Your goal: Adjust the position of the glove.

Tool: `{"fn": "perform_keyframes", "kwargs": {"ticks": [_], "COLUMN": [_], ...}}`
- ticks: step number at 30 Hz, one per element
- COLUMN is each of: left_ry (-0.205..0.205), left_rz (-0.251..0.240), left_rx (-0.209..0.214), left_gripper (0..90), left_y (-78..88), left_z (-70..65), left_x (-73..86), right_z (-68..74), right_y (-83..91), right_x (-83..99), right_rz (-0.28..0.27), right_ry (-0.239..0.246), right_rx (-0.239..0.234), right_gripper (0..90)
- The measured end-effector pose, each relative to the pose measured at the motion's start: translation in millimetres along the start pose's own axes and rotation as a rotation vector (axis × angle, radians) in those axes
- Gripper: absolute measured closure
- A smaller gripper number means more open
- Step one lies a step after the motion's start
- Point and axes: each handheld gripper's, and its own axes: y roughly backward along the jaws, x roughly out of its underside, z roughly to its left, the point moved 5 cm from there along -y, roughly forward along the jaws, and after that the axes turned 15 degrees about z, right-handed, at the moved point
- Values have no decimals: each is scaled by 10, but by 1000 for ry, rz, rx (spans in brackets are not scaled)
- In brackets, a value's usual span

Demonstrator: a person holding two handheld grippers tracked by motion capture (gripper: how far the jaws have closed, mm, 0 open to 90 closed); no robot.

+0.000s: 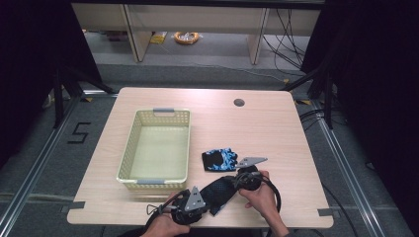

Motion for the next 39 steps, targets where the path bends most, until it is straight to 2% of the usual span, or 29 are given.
{"fn": "perform_keyframes", "kwargs": {"ticks": [2, 4, 5, 6, 7, 9, 10, 12, 13, 14, 15, 16, 18, 20, 23, 24, 25, 27, 28, 29, 30, 31, 32, 34, 35, 36, 37, 38, 39], "left_ry": [-7, 19, 1, 1, 22, 12, 2, 27, 17, 21, 21, 21, 21, 13, 16, -10, 3, -6, 0, 1, 1, 6, 12, 18, 13, 13, 8, 8, 35], "left_rz": [-2, -14, -5, -5, -24, -20, -22, -37, -30, -34, -36, -36, -42, -22, -4, 2, 5, 4, 6, 11, 11, 8, 7, 9, 6, 6, 1, 1, -11], "left_rx": [-9, -4, -15, -15, -16, -40, -41, -51, -59, -68, -65, -65, -71, -96, -86, -97, -96, -98, -97, -106, -106, -103, -93, -89, -87, -87, -86, -86, -92], "left_gripper": [845, 849, 849, 850, 850, 851, 851, 851, 851, 851, 851, 850, 850, 849, 844, 839, 834, 828, 815, 807, 801, 801, 777, 730, 705, 689, 656, 628, 613], "left_y": [14, 29, 52, 52, 64, 80, 93, 88, 91, 78, 77, 77, 54, -7, -64, -59, -61, -64, -76, -85, -85, -81, -78, -72, -63, -63, -47, -47, -21], "left_z": [11, 52, 82, 82, 100, 145, 162, 188, 205, 223, 225, 225, 253, 280, 271, 276, 258, 255, 257, 267, 267, 269, 274, 272, 270, 270, 259, 259, 234], "left_x": [-1, -4, -2, -2, -19, -34, -51, -92, -100, -112, -124, -124, -139, -135, -117, -114, -111, -110, -106, -98, -98, -91, -89, -85, -72, -72, -65, -65, -54], "right_z": [6, 21, 28, 28, 38, 47, 54, 38, 55, 38, 66, 41, 39, 22, -10, -17, -18, -34, -46, -30, -30, -55, -51, -48, -54, -39, -45, -41, -34], "right_y": [13, 70, 94, 94, 121, 194, 216, 277, 285, 302, 315, 317, 319, 298, 246, 234, 233, 223, 200, 166, 166, 170, 129, 131, 165, 162, 164, 184, 202], "right_x": [2, 16, 24, 24, 36, 71, 80, 107, 119, 132, 158, 160, 173, 202, 222, 229, 241, 244, 263, 256, 256, 275, 274, 277, 283, 279, 271, 268, 264], "right_rz": [-2, -8, -20, -20, -25, -58, -59, -75, -84, -87, -76, -91, -94, -79, -63, -57, -44, -48, -25, -52, -52, -12, -33, -26, 13, 7, -2, 6, 13], "right_ry": [3, 8, 5, 5, -1, -3, -10, -21, -40, -29, -65, -38, -44, -58, -51, -46, -62, -59, -65, -85, -85, -59, -71, -79, -50, -68, -57, -46, -46], "right_rx": [-5, -7, -2, -2, -6, -12, -17, 6, -15, -12, -20, -22, -24, -11, 1, -6, 2, 21, 25, 15, 15, 28, 22, 30, 55, 57, 74, 70, 70], "right_gripper": [889, 890, 890, 890, 891, 891, 891, 892, 892, 892, 892, 892, 891, 891, 891, 891, 890, 888, 877, 868, 868, 852, 824, 818, 793, 781, 768, 755, 741]}}
